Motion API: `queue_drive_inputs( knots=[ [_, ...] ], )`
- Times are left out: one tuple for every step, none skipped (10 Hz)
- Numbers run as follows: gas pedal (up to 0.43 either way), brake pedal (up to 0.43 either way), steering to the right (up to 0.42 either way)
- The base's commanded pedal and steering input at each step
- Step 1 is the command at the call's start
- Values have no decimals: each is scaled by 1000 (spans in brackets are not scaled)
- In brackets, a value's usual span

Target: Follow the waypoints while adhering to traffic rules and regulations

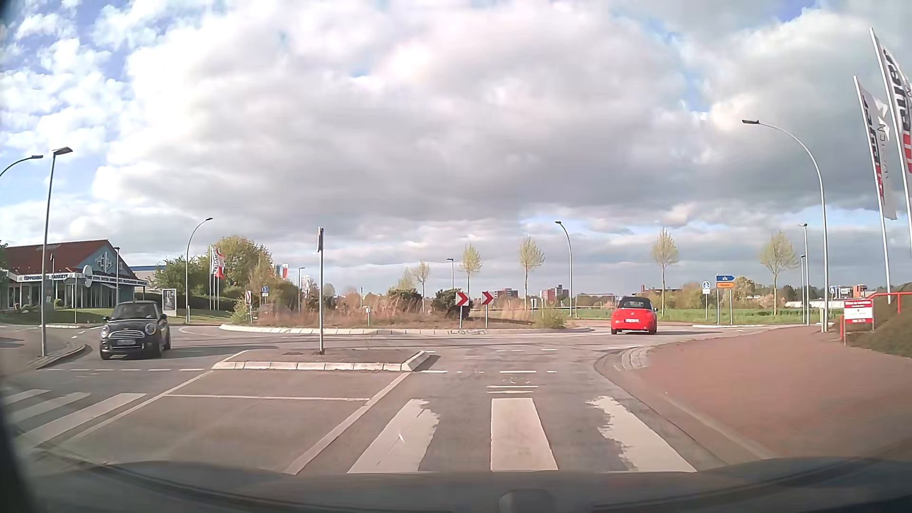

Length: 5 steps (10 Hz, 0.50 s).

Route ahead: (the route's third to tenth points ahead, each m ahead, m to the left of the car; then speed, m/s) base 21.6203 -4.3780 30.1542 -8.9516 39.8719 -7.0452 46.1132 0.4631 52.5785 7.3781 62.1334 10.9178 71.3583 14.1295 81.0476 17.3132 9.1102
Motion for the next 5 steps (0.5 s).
queue_drive_inputs(
  knots=[
    [0, 0, 14],
    [0, 0, 24],
    [0, 0, 38],
    [0, 67, 57],
    [0, 171, 67]
  ],
)
